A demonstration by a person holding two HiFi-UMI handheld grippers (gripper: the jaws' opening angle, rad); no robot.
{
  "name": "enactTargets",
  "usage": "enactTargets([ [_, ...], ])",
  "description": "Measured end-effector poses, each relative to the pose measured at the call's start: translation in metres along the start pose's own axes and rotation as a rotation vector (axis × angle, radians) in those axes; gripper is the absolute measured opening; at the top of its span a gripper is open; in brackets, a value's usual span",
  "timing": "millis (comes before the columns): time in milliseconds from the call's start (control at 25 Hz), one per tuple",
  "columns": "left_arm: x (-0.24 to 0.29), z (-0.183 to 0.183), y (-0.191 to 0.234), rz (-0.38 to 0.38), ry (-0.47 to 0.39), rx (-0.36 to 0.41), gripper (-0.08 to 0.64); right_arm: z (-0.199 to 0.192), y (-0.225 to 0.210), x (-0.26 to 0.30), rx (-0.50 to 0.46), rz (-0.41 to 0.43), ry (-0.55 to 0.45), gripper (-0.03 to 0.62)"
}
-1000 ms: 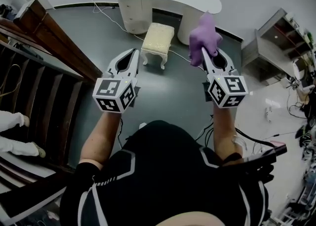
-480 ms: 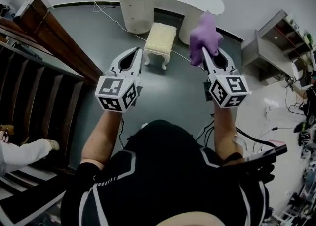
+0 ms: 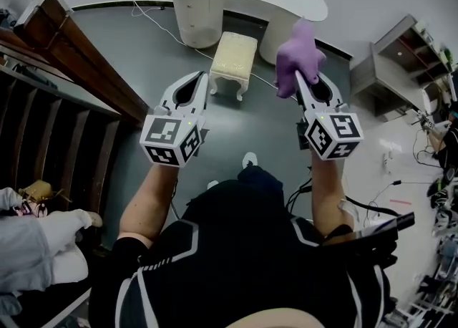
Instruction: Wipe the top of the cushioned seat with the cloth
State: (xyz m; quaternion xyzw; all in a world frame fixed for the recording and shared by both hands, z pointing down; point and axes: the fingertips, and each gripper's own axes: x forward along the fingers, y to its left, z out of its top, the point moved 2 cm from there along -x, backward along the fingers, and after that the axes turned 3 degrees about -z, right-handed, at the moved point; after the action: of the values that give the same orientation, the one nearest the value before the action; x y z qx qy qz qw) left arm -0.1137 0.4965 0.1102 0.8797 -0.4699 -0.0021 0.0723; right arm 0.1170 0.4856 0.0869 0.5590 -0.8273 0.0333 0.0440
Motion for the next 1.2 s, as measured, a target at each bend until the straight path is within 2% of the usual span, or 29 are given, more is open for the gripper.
enactTargets([
  [120,0.015,-0.002,0.010,0.000,0.003,-0.007,0.003,-0.002,-0.006,0.022,0.006,0.016,-0.002,0.101],
  [280,0.046,-0.004,0.032,0.045,0.010,-0.022,0.003,-0.010,-0.022,0.063,0.023,0.052,0.004,0.101],
  [640,0.151,0.014,0.071,0.095,0.021,-0.038,0.003,0.011,-0.090,0.163,0.035,0.112,-0.010,0.101],
  [920,0.227,0.021,0.079,0.109,0.041,-0.022,0.003,0.020,-0.150,0.215,0.041,0.139,-0.021,0.101],
  [1200,0.292,0.023,0.086,0.117,0.065,-0.011,0.003,0.013,-0.199,0.259,0.053,0.150,-0.008,0.101],
])
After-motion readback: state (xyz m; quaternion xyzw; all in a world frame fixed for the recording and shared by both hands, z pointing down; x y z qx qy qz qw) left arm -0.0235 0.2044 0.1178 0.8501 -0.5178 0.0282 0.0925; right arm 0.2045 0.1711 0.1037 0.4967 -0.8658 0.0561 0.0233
